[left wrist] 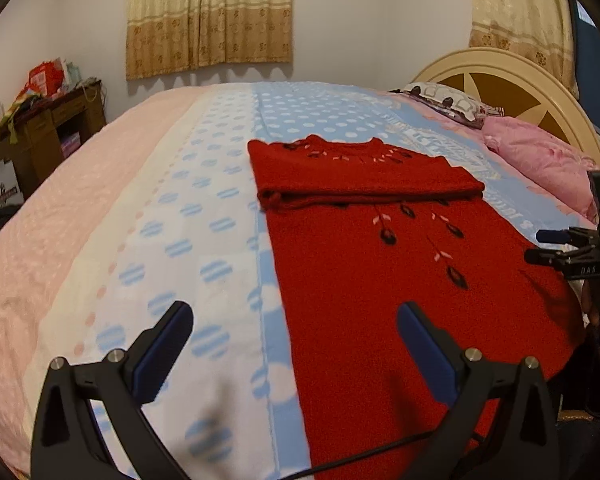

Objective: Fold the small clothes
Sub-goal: 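Move both tools to the sweater hem and close on it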

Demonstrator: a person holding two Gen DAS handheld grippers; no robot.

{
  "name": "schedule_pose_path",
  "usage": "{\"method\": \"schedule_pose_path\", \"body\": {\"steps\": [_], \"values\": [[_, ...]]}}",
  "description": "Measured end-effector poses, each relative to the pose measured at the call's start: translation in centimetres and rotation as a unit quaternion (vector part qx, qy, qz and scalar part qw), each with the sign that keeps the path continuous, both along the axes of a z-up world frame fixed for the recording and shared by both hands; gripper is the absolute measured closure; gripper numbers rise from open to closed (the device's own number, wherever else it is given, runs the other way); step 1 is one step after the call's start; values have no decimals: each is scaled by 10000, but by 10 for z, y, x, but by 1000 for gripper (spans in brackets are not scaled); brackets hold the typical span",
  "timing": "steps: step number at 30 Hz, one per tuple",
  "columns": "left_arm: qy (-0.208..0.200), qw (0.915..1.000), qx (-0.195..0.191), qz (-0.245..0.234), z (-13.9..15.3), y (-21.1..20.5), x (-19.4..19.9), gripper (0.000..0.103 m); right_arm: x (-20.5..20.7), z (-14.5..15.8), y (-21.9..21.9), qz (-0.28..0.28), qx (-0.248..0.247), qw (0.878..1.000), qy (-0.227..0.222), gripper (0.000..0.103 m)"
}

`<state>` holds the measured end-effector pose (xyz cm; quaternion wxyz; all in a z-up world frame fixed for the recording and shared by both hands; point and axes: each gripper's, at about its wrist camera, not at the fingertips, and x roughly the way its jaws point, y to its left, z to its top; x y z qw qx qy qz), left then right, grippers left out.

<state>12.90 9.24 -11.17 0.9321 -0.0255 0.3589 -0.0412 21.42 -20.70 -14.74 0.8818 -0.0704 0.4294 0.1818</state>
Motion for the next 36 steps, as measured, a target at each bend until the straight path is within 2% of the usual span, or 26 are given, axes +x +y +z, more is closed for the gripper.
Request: {"method": "schedule_pose_path", "body": {"steps": [6,12,19,23,26,31,36], "values": [[55,10000,14,70,-6,0,-19,0,-17,0,1,10,6,10000,15,15],[196,9997,-44,-108,-11,-6,-45,0,-38,1,-3,28,-7,10000,-5,15],[272,9995,113,-68,-9,0,-63,0,-49,-1,-10,-24,67,10000,-51,15],[361,9984,408,-177,-6,6,-78,0,-52,0,-10,16,123,9999,-68,15],[510,9975,294,-399,-10,3,-83,0,-55,-4,-8,67,139,9999,-21,15],[577,9971,183,-465,-16,-6,-79,0,-64,-9,-10,93,24,10000,20,15],[767,9956,-33,-533,-29,-9,-73,1,-78,-10,-30,-37,173,9998,101,15]]}}
